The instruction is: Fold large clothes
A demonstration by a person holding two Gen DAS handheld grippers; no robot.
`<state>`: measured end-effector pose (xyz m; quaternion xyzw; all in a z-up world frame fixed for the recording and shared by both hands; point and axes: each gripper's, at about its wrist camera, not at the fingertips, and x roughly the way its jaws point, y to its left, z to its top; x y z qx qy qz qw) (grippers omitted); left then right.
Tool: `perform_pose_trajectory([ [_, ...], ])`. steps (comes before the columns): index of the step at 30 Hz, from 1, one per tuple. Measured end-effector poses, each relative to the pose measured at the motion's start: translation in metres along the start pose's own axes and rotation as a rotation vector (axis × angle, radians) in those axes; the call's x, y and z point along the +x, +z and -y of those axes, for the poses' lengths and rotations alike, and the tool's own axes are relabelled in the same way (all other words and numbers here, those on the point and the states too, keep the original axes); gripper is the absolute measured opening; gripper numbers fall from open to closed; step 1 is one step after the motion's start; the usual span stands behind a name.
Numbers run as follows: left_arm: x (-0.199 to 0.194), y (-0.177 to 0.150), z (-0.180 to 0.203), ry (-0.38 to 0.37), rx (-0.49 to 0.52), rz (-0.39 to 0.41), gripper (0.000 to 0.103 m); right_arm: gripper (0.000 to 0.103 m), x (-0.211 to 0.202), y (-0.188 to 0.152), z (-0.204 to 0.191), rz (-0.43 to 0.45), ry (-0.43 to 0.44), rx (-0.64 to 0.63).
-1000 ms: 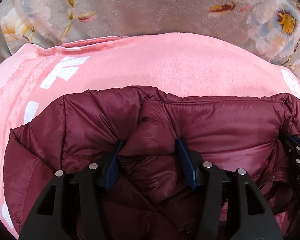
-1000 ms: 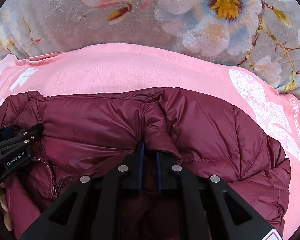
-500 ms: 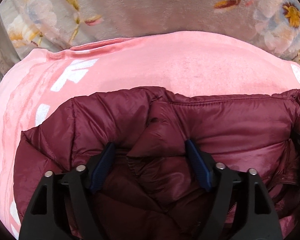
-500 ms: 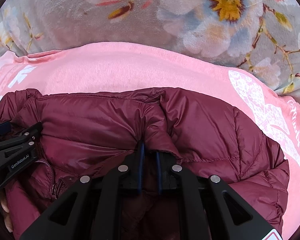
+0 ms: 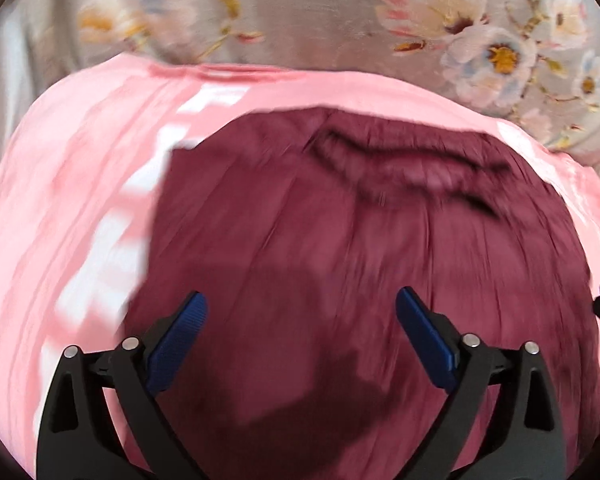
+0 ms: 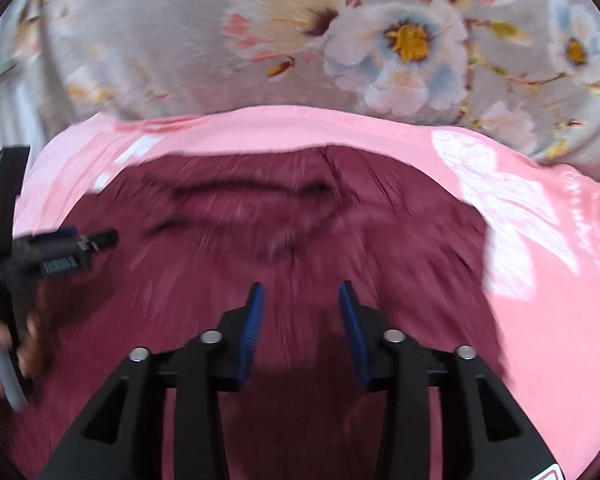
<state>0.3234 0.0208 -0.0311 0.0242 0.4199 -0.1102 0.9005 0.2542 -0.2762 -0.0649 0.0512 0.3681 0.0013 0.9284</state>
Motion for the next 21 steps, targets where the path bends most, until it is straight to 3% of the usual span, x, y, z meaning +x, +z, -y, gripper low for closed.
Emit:
perform_pose_trajectory([
  [5, -0.054, -0.073, -0.054, -0.012, -0.094, -0.069, 0.095, 0.061, -0.078, -0.081, 0.045, -0.043, 0.003, 0.123],
  [9, -0.081, -0.129, -0.099, 0.003, -0.247, -0.116, 0.095, 0.061, -0.111, -0.157, 0.074, -0.167, -0.016, 0.259],
  [12, -0.101, -0.164, -0.123, 0.009, -0.353, -0.120, 0.095, 0.062, -0.135, -0.203, 0.079, -0.172, -0.015, 0.324],
  [16, -0.120, -0.191, -0.136, -0.036, -0.431, -0.106, 0.095, 0.069, -0.159, -0.230, 0.070, -0.127, -0.011, 0.346],
  [21, -0.124, -0.195, -0.123, -0.079, -0.429, -0.093, 0.092, 0.070, -0.161, -0.235, 0.057, -0.102, -0.004, 0.366],
])
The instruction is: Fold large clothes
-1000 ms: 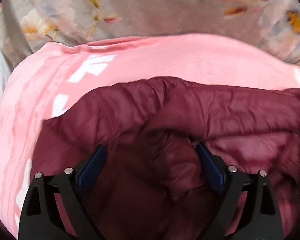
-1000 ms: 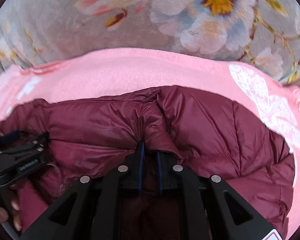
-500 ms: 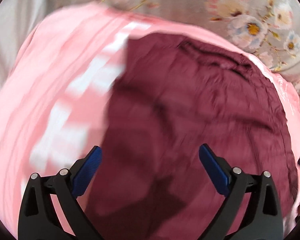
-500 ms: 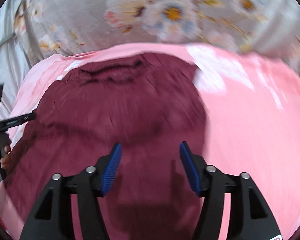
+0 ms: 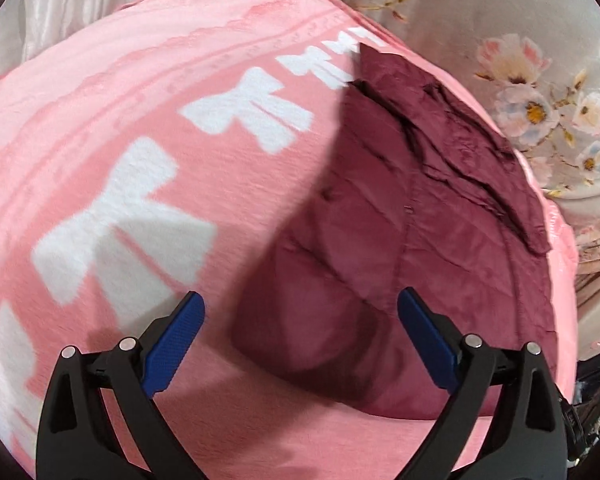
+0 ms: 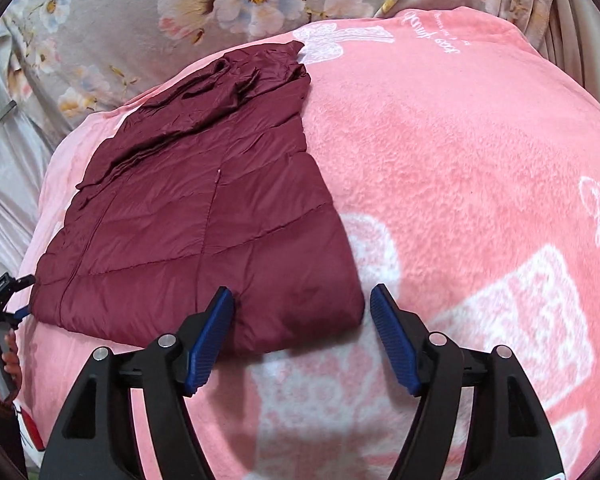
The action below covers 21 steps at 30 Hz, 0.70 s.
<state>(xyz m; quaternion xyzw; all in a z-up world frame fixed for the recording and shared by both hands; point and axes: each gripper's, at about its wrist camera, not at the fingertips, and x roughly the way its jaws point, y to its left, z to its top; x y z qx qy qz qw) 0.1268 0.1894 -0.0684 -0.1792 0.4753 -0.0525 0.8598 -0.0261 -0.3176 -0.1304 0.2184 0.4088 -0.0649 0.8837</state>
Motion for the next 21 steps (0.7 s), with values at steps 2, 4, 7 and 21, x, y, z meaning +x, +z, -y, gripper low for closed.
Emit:
perform_pose_trajectory([
  [2, 0.002, -0.004, 0.007, -0.019, 0.000, -0.007, 0.070, 0.070, 0.001, 0.001, 0.002, 0.008, 0.023, 0.034],
  [4, 0.003, -0.006, 0.015, 0.000, 0.019, -0.011, 0.045, 0.062, 0.003, 0.002, 0.001, 0.024, 0.043, 0.057],
  [7, -0.005, -0.005, 0.018, -0.038, 0.010, -0.016, 0.013, 0.022, 0.003, 0.002, -0.005, 0.017, 0.063, 0.046],
  [21, -0.224, -0.037, 0.015, -0.259, 0.097, 0.284, 0.006, 0.004, -0.186, -0.032, -0.037, 0.323, 0.189, -0.114],
])
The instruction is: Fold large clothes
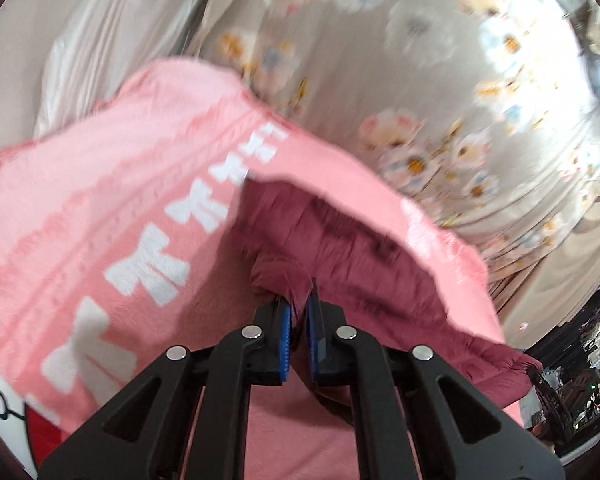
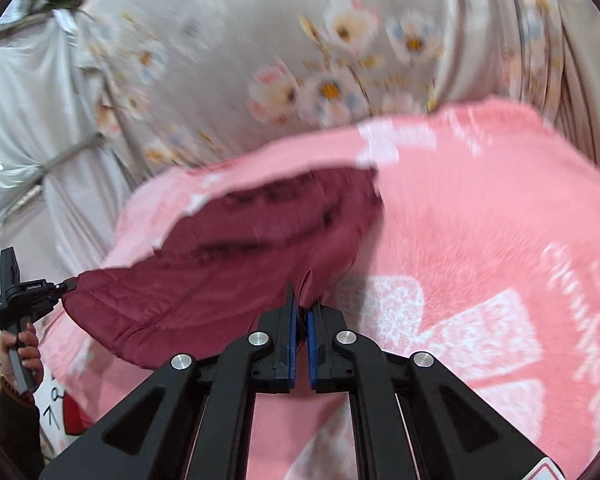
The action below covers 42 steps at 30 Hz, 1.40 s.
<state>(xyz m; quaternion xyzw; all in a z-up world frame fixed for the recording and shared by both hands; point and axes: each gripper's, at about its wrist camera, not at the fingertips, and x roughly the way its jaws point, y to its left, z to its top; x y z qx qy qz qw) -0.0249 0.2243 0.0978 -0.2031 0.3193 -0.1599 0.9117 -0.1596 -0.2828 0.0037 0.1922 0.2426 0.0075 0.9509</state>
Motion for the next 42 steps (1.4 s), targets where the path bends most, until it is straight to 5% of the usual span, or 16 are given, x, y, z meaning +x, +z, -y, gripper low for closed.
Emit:
perform_pose_trajectory([
  [3, -0.018, 0.019, 0.019, -0.019, 0.026, 0.066, 0.006, 0.004, -0.045, 0.016, -0.009, 0.102, 0.023, 0.018],
  [8, 0.017, 0.063, 0.049, 0.038, 0.105, 0.117, 0.006, 0.004, -0.044, 0.064, -0.007, 0.205, 0.041, 0.075],
  [12, 0.092, 0.099, 0.063, 0.170, 0.148, 0.098, 0.007, 0.004, 0.009, 0.110, 0.003, 0.210, -0.016, 0.084],
  [18, 0.230, 0.127, 0.061, 0.356, 0.194, -0.013, 0.007, 0.003, 0.143, 0.163, 0.022, 0.115, -0.147, 0.118],
  [22, 0.302, 0.122, 0.046, 0.434, 0.223, -0.093, 0.007, 0.004, 0.215, 0.169, 0.034, 0.047, -0.216, 0.140],
  [29, 0.370, 0.104, 0.032, 0.508, 0.267, -0.157, 0.008, 0.004, 0.303, 0.152, 0.056, -0.075, -0.309, 0.147],
  [42, 0.422, 0.076, 0.001, 0.490, 0.240, -0.186, 0.017, 0.004, 0.363, 0.113, 0.087, -0.195, -0.341, 0.182],
])
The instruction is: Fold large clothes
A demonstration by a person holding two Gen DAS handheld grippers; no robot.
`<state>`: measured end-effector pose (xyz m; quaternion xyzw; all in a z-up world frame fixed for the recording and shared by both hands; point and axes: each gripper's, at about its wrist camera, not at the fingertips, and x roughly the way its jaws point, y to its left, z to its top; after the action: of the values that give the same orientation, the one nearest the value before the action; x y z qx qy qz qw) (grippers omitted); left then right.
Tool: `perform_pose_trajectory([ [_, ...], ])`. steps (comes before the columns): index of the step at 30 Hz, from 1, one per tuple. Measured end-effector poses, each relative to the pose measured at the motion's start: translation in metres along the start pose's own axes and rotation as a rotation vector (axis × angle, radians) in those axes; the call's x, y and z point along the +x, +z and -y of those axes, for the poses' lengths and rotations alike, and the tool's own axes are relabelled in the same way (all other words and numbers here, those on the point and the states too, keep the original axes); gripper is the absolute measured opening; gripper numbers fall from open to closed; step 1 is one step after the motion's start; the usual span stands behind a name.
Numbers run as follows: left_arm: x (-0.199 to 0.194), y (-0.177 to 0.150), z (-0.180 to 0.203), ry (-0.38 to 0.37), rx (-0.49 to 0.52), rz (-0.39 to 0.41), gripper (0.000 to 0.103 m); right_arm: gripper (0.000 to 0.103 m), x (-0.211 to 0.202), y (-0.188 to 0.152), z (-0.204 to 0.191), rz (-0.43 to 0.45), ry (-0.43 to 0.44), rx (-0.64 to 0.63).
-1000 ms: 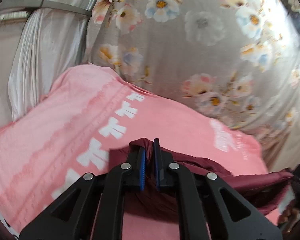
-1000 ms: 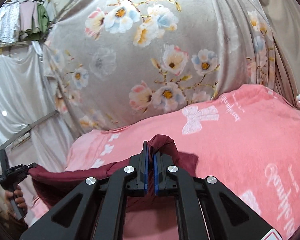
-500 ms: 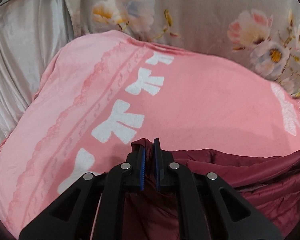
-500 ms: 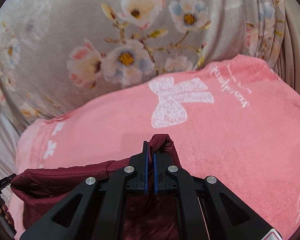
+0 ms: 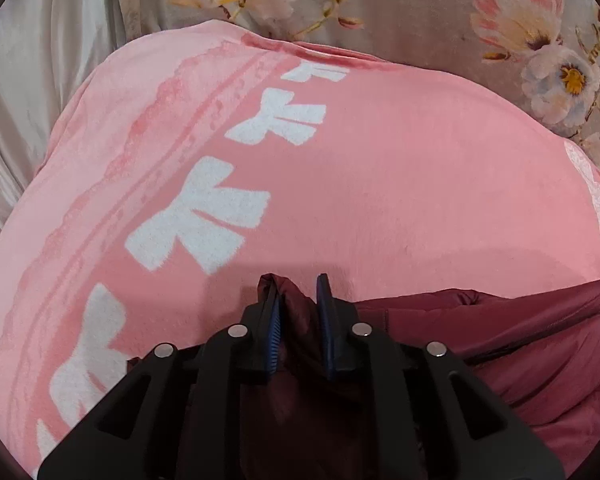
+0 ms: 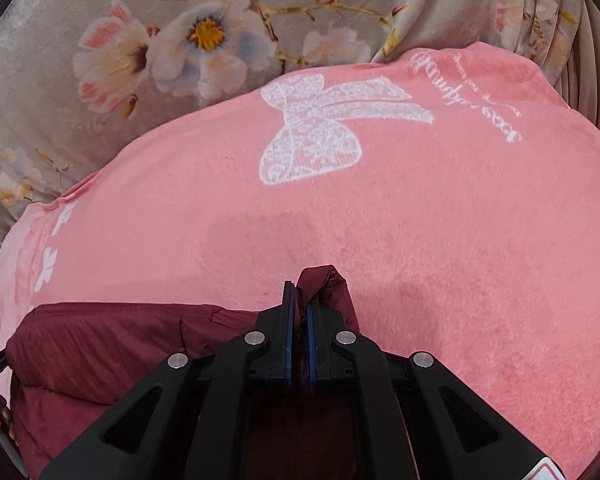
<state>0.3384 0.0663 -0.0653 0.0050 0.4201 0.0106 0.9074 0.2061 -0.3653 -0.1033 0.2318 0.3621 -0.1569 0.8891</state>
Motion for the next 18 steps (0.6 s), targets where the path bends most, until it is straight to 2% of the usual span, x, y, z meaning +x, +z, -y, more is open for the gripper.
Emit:
perform_pose_trajectory([
  [5, 0.006, -0.002, -0.003, -0.015, -0.026, 0.011, 0.020, 0.004, 0.007, -0.003, 0.001, -0.008, -0.004, 0.005],
  [10, 0.007, -0.002, -0.015, -0.080, -0.077, 0.010, 0.025, 0.006, 0.012, -0.003, 0.005, -0.025, 0.010, 0.023],
  [12, 0.001, -0.001, -0.024, -0.124, -0.115, 0.021, 0.032, 0.008, 0.012, -0.003, 0.005, -0.026, 0.007, 0.018],
  [13, -0.007, -0.001, -0.034, -0.129, -0.148, 0.046, 0.049, 0.008, 0.011, -0.003, 0.005, -0.025, 0.010, 0.020],
  [14, -0.015, 0.001, -0.041, -0.101, -0.163, 0.066, 0.072, 0.009, 0.009, -0.002, 0.007, -0.022, 0.021, 0.027],
  [15, -0.029, 0.002, -0.050, -0.061, -0.177, 0.109, 0.077, 0.011, 0.007, -0.001, 0.010, -0.017, 0.035, 0.038],
  [16, -0.043, 0.004, -0.060, -0.061, -0.174, 0.147, 0.078, 0.014, 0.000, 0.002, 0.017, -0.002, 0.062, 0.068],
  [18, -0.059, 0.010, -0.072, -0.049, -0.153, 0.159, 0.078, 0.031, -0.018, 0.007, 0.032, 0.041, 0.076, 0.119],
])
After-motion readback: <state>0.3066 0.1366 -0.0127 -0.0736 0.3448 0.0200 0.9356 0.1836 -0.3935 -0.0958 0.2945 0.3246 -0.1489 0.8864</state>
